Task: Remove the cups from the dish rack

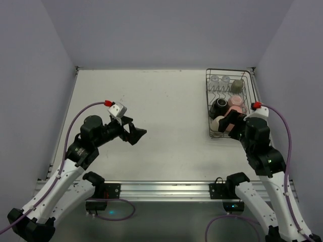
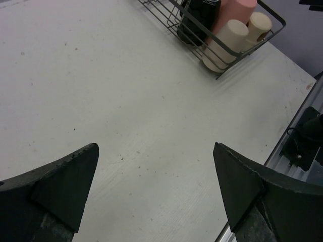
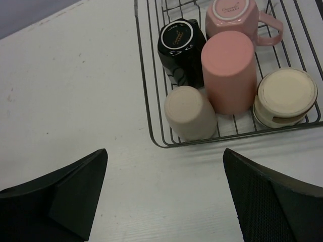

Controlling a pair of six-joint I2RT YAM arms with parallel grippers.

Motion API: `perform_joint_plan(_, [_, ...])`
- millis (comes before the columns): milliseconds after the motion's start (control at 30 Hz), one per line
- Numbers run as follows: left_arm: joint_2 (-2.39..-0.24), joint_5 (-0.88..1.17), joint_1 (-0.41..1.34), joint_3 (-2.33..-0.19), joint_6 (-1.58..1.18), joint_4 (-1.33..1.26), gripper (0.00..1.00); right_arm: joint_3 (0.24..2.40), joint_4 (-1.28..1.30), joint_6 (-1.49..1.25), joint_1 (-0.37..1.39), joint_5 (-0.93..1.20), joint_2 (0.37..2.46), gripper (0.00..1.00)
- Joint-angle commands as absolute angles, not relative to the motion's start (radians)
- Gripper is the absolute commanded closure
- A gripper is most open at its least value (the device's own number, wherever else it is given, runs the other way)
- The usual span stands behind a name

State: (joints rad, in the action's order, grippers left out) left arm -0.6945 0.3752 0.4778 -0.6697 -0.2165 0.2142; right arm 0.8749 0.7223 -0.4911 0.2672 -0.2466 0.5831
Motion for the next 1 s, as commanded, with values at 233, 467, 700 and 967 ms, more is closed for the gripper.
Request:
perform_joint_plan(233, [-0.658,0.345,0.471,-0.706,-0.207,0.239,0.00,0.900,0.664,-0.482,0.262,-0.347,0.761,0.01])
perform_joint_plan(467, [-0.644,0.264,0.485,-0.699,-0.229,0.244,0.00,0.923,0.608,-0.459,0.261,-0.394,0.896,0.01])
perform_joint_plan(700, [-0.649,0.268,0.488,-0.698,-0.230,0.244,0.00,0.965,0.562,-0.445,0.214,-0.462,1.025,0.04])
perform_joint_plan(967, [-0.660,0.268,0.488,-0.698,-0.230,0.244,0.00,1.014,0.489,-0.437,0.143,-0.451,1.160,0.03])
